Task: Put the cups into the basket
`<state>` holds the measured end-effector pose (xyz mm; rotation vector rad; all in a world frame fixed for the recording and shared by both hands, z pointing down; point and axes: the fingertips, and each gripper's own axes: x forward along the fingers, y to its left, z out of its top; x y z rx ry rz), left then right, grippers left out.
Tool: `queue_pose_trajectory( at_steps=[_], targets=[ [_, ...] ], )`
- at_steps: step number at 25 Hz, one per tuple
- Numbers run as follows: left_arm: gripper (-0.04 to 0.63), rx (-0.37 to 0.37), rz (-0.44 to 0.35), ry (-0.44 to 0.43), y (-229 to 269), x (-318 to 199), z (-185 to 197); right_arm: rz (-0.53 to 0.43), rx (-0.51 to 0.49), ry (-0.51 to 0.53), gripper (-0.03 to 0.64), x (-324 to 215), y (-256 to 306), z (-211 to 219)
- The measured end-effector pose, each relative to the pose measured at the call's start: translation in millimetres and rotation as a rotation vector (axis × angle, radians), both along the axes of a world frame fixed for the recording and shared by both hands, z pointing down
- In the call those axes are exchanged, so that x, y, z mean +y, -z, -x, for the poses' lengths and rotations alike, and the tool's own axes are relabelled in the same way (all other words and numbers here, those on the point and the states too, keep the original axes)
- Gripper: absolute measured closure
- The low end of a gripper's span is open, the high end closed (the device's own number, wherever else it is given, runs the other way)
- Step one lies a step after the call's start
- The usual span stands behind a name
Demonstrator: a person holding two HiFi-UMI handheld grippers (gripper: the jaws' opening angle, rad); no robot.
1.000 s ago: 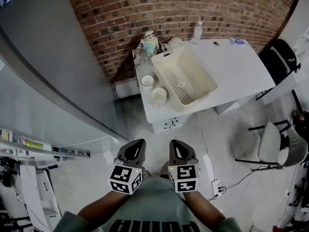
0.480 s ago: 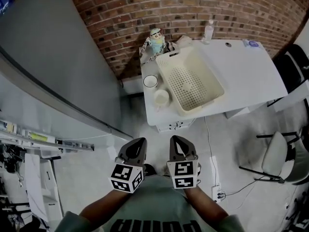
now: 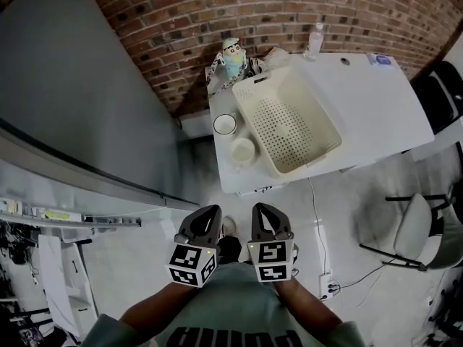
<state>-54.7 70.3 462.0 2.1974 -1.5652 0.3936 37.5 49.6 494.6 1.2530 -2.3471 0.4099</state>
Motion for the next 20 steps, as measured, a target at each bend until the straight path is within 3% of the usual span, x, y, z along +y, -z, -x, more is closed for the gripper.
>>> queue_pose_trajectory(
  at_steps=[13,20],
  targets=[
    [0.597,-0.003,0.017,-0.094,-21,-70,30,0.064,-0.037,-0.117,0.585,-59,-25,35],
    [0.597,0.011,0.014,-0.13,-33,-104,50,0.117,-0.027,-0.201,0.417,-86,-50,49]
  ],
)
